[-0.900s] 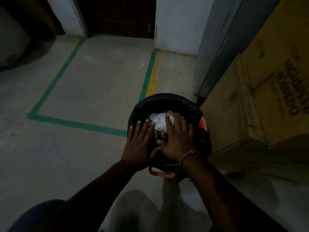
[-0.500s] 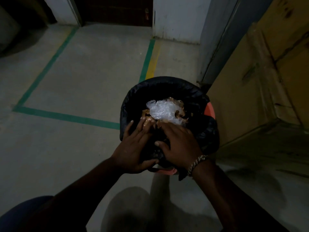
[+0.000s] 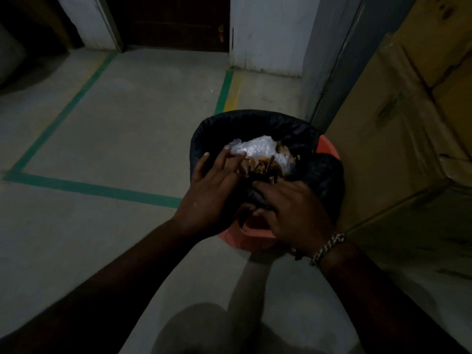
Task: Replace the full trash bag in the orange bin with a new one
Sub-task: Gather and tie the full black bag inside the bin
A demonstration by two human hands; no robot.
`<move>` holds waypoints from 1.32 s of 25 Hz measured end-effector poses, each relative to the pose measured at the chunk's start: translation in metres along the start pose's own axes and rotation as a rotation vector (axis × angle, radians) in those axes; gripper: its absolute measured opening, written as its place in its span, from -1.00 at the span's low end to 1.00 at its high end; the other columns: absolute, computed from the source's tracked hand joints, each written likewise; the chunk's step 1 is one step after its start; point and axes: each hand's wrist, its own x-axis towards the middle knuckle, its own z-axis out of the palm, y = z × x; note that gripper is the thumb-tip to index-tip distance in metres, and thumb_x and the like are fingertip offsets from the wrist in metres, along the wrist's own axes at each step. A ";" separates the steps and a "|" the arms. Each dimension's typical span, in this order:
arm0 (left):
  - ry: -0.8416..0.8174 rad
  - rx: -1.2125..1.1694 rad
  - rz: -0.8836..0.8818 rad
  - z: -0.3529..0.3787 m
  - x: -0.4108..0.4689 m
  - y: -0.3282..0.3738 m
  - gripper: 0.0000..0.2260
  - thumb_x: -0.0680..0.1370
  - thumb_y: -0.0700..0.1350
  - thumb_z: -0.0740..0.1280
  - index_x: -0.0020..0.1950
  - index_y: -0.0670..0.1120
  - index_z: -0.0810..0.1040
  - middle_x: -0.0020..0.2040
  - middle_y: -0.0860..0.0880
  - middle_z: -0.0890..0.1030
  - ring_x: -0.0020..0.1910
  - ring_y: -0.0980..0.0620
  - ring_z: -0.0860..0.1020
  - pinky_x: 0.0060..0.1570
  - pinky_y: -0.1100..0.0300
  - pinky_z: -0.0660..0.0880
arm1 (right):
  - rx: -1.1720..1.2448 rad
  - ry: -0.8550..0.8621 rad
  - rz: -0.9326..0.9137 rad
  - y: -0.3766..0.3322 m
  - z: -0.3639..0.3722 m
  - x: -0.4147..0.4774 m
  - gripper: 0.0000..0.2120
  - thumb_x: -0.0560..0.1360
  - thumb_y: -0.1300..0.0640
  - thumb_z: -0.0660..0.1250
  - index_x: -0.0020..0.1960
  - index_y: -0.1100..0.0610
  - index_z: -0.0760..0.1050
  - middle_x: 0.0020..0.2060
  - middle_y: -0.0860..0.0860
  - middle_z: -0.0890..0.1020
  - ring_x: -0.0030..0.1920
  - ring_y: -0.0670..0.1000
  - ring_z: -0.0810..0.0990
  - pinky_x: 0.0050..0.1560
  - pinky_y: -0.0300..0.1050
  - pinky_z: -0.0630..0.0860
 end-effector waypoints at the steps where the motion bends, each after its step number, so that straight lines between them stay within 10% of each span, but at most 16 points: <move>1: 0.022 -0.025 -0.022 -0.004 0.002 0.001 -0.42 0.57 0.23 0.28 0.42 -0.15 0.42 0.59 -0.12 0.24 0.62 -0.14 0.05 0.50 -0.25 0.08 | 0.010 0.033 0.036 0.001 -0.003 0.002 -0.52 0.38 0.08 0.40 0.29 0.12 0.55 0.01 0.06 0.68 0.02 0.17 0.62 0.02 0.06 0.51; 11: 0.028 -0.209 0.077 -0.001 0.012 -0.004 -0.48 0.47 -0.36 0.30 0.43 -0.17 0.41 0.48 -0.20 0.40 0.52 -0.18 0.29 0.50 -0.27 0.13 | 0.071 0.124 0.132 0.010 -0.013 0.014 -0.53 0.31 0.27 0.39 0.22 0.11 0.56 -0.01 0.04 0.67 0.02 0.12 0.61 0.05 0.02 0.52; 21: 0.219 -0.492 -0.226 -0.007 0.019 0.003 -0.70 0.53 -0.30 0.33 0.23 -0.08 0.47 0.38 -0.11 0.49 0.45 -0.11 0.37 0.53 -0.22 0.10 | 0.009 0.407 0.034 0.001 -0.026 0.019 -0.82 0.44 0.07 0.51 -0.02 0.12 0.62 -0.05 0.01 0.63 0.02 0.10 0.57 0.12 0.09 0.40; 24: 0.201 -0.483 -0.272 -0.004 0.019 -0.010 -0.73 0.51 -0.20 0.37 0.20 -0.13 0.47 0.41 -0.24 0.48 0.47 -0.23 0.35 0.56 -0.10 0.04 | -0.007 0.258 -0.107 -0.006 -0.023 0.018 -0.86 0.40 0.07 0.51 -0.11 0.10 0.62 -0.05 0.03 0.59 -0.02 0.11 0.54 0.07 0.11 0.36; 28: 0.248 -0.514 -0.249 -0.004 0.019 -0.017 -0.68 0.50 -0.22 0.42 0.20 -0.03 0.45 0.47 -0.16 0.42 0.51 0.12 0.22 0.55 -0.12 0.13 | -0.088 0.030 -0.064 -0.013 -0.008 0.017 -0.63 0.35 -0.05 0.49 0.12 0.04 0.58 0.10 0.05 0.54 0.10 0.15 0.50 0.10 0.12 0.36; 33: 0.227 -0.498 -0.255 -0.003 0.020 -0.014 -0.68 0.47 -0.21 0.49 0.19 -0.14 0.52 0.44 -0.20 0.44 0.52 0.09 0.21 0.52 -0.20 0.16 | -0.110 0.145 -0.033 -0.020 0.001 0.020 -0.85 0.51 0.10 0.32 0.05 0.10 0.56 0.01 0.08 0.56 -0.02 0.20 0.53 -0.04 0.10 0.38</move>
